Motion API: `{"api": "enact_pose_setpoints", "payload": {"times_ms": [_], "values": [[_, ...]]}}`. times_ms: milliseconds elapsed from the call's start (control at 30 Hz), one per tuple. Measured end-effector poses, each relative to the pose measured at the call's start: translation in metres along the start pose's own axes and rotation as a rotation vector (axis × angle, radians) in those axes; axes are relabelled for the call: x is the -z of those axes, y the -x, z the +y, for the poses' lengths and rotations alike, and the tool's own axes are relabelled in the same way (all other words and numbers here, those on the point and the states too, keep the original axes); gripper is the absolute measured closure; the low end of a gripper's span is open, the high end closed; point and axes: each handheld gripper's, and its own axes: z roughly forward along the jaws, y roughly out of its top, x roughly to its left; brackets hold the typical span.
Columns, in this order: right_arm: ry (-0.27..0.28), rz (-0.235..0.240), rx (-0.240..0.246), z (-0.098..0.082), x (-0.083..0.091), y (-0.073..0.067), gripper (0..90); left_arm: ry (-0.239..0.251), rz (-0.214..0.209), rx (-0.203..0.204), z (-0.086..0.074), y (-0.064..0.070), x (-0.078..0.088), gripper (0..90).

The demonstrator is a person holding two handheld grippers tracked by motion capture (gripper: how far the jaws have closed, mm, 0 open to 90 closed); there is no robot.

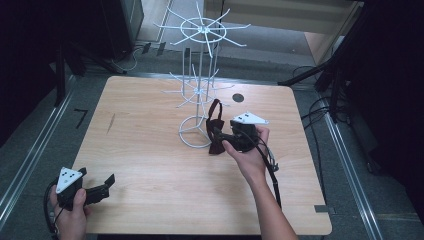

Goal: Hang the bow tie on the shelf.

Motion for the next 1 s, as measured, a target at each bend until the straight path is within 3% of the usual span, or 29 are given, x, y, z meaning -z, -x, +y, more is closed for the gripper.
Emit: {"api": "enact_pose_setpoints", "payload": {"times_ms": [500,1000], "values": [[-0.027,-0.054,-0.031,-0.021,0.026,0.023,14.5,0.0,0.001,-0.001,0.0,0.0,0.0,0.1],[-0.009,-0.057,-0.064,-0.049,0.048,0.039,6.8,0.0,0.003,-0.002,0.0,0.0,0.0,0.1]]}}
